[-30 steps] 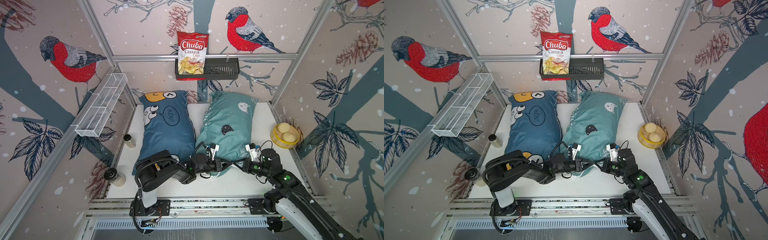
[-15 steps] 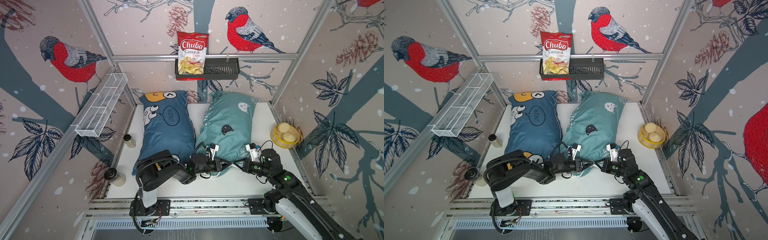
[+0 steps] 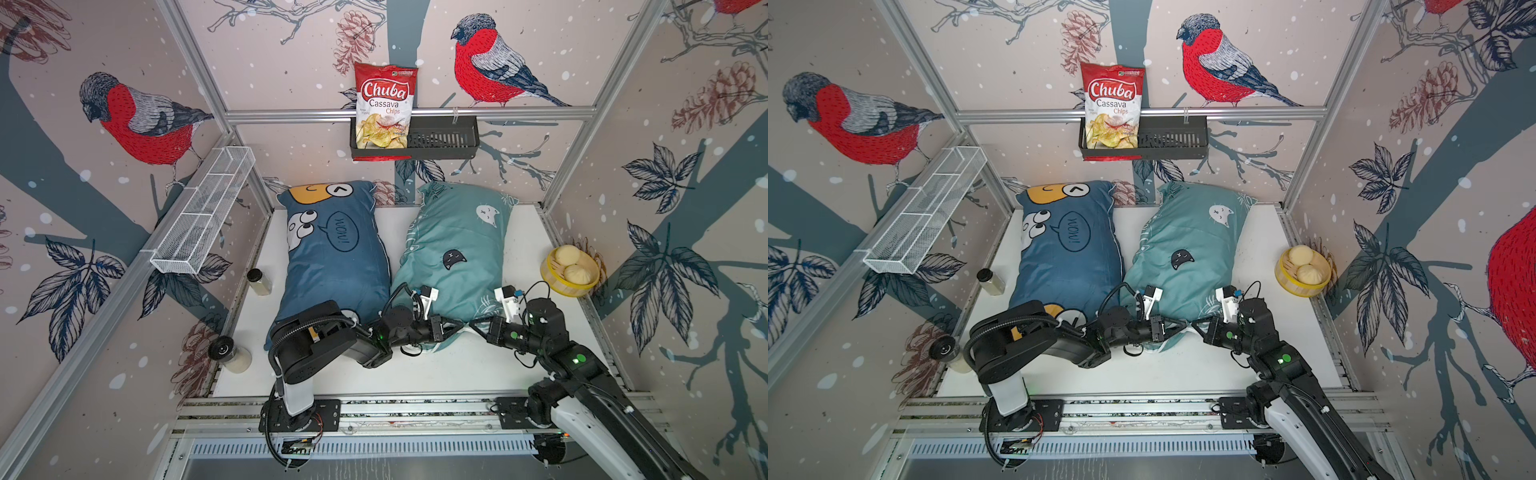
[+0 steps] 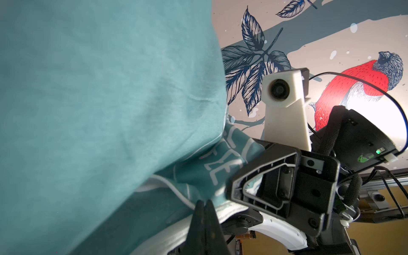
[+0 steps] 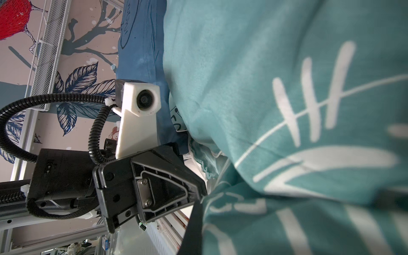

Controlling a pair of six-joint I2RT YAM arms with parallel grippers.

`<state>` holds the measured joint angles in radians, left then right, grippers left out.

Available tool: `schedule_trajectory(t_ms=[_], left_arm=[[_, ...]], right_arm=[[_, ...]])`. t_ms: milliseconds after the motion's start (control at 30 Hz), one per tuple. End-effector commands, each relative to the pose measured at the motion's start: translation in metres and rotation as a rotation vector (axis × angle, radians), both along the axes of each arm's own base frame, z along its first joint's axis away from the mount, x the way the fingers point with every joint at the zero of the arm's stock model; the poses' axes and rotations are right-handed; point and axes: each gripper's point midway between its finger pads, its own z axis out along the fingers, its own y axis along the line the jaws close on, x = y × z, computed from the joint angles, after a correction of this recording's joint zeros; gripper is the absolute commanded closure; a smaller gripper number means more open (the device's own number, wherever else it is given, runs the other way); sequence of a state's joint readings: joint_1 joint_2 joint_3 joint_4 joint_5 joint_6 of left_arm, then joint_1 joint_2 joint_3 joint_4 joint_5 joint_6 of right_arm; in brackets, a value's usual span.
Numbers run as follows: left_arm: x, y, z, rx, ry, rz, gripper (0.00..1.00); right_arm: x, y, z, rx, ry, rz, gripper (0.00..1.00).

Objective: Zip up pillowcases
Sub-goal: Zip the zipper on the pillowcase.

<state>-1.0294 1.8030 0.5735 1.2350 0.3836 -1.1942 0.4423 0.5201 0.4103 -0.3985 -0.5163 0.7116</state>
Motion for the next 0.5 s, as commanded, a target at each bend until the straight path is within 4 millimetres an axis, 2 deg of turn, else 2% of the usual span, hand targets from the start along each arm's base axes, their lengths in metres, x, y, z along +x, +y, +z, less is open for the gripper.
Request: schedule_trajectory(t_ms=[0,467], left_arm=[[0.001,0.001,0.006,0.003,-0.052,0.012,1.0],[0.005,0.018,-0.004,0.108,-0.097,0.065,1.0]], right_arm=[[0.006,-0.008,0.004,-0.043,-0.045,-0.033,1.0],[0.02,-0.032,0.011,-0.109,-0.085,-0.142,1.0]])
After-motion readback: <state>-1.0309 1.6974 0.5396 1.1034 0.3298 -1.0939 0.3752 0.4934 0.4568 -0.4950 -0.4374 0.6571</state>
